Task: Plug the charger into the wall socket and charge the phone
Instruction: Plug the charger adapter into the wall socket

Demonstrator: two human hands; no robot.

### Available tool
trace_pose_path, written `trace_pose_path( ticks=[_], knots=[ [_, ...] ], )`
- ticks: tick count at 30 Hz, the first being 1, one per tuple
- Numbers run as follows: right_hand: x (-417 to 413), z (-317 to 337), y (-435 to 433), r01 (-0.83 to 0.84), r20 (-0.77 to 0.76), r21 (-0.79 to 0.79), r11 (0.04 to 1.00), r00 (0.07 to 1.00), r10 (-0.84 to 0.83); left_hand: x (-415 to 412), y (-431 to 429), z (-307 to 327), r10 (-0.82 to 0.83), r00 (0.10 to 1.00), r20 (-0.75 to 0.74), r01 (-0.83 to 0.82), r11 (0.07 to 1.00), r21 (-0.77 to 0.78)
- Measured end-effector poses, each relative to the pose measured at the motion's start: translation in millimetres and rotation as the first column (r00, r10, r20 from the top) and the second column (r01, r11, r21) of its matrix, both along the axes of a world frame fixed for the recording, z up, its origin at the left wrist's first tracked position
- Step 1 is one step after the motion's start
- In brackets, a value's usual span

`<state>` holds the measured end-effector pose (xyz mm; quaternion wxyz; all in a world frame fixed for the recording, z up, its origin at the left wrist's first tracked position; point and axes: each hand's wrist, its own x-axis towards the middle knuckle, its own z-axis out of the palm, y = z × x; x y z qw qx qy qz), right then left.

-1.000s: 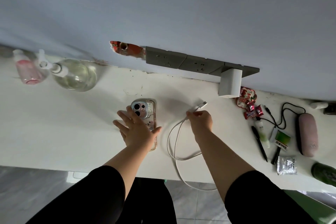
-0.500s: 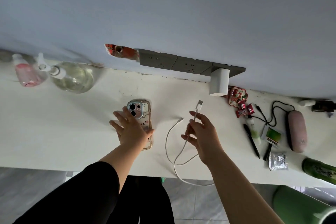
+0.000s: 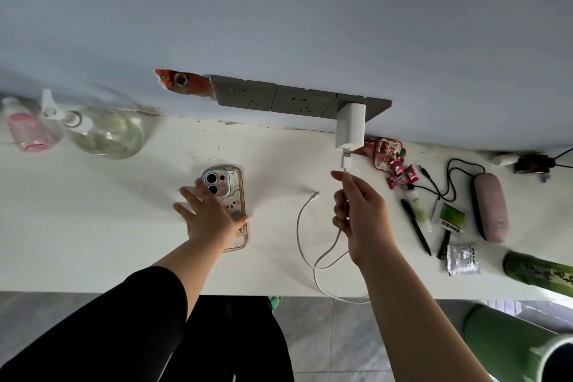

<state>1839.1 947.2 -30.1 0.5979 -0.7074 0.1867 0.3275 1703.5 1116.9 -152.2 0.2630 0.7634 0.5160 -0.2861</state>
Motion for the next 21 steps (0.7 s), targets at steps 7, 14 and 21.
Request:
trace_pose_path(
  ticks=[7, 14, 21],
  knots=[
    [1.9, -1.6, 2.0, 0.004, -0.024, 0.015, 1.0, 1.0, -0.003, -0.5, -1.0, 0.3, 0.081, 0.995, 0.05, -0.08, 0.997, -0.014],
    [2.6, -2.0, 2.2, 0.043, -0.025, 0.017, 0.999, 0.999, -0.042, -1.2, -1.0, -1.1, 0.07, 0.996, 0.05, -0.07, 0.998, -0.011],
    [2.4, -0.7, 6.7, 0.072, -0.012, 0.015, 0.997, 0.997, -0.072, -1.2, -1.5, 0.5, 0.095, 0.993, 0.064, -0.094, 0.995, -0.016]
  ],
)
